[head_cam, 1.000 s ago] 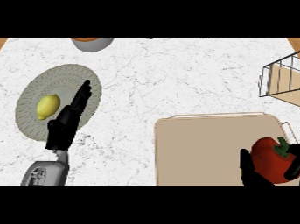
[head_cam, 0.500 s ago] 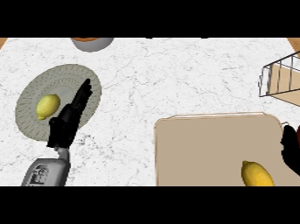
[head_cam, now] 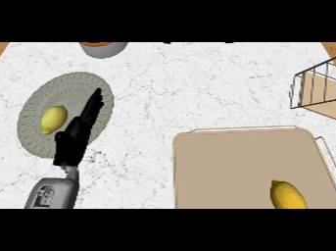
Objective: Pick the bell pepper from the tray and place it in the tiered shelf
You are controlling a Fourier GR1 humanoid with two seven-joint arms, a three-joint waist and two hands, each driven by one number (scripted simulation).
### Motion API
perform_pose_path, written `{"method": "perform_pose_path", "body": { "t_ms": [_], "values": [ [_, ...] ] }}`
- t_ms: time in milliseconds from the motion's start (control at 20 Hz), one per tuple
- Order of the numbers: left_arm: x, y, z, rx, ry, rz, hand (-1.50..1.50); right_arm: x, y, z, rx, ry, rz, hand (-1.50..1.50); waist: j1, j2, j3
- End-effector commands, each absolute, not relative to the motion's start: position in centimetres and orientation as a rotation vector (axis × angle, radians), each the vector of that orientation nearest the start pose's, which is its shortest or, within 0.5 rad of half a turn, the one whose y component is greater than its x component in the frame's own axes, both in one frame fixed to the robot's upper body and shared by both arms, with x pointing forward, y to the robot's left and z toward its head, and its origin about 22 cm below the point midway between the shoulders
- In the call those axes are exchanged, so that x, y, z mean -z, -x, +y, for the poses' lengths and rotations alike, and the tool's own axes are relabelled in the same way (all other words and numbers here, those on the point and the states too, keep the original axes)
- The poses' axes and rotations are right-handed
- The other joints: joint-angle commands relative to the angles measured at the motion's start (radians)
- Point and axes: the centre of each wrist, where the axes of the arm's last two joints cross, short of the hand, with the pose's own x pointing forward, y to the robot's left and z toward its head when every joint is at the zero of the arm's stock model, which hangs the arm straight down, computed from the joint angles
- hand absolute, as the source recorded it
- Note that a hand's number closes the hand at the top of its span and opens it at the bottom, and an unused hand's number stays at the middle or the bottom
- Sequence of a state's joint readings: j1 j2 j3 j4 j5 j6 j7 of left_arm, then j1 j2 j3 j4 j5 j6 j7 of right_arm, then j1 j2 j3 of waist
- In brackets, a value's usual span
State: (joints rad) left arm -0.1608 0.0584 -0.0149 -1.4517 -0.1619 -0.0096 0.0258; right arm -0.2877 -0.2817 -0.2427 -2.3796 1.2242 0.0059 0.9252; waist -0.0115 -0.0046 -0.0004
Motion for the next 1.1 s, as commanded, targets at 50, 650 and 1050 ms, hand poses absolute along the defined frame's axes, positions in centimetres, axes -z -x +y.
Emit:
{"method": "perform_pose_path", "body": {
  "t_ms": [50, 650, 1050],
  "values": [
    [-1.3, -27.7, 22.9, 0.235, -0.113, -1.569, 0.00, -27.1, -17.3, -29.5, 0.331, 1.569, -1.556, 1.50, 0.004, 0.002, 0.001],
    [-2.4, -28.0, 24.0, 0.260, -0.106, -1.568, 0.00, -27.8, -20.2, -36.3, 0.272, 1.698, -1.491, 1.50, 0.011, 0.004, 0.001],
    [-2.8, -28.2, 23.5, 0.267, -0.087, -1.571, 0.00, -26.5, -24.6, -38.1, 0.214, 1.804, -1.567, 1.50, 0.016, 0.005, 0.001]
  ]
}}
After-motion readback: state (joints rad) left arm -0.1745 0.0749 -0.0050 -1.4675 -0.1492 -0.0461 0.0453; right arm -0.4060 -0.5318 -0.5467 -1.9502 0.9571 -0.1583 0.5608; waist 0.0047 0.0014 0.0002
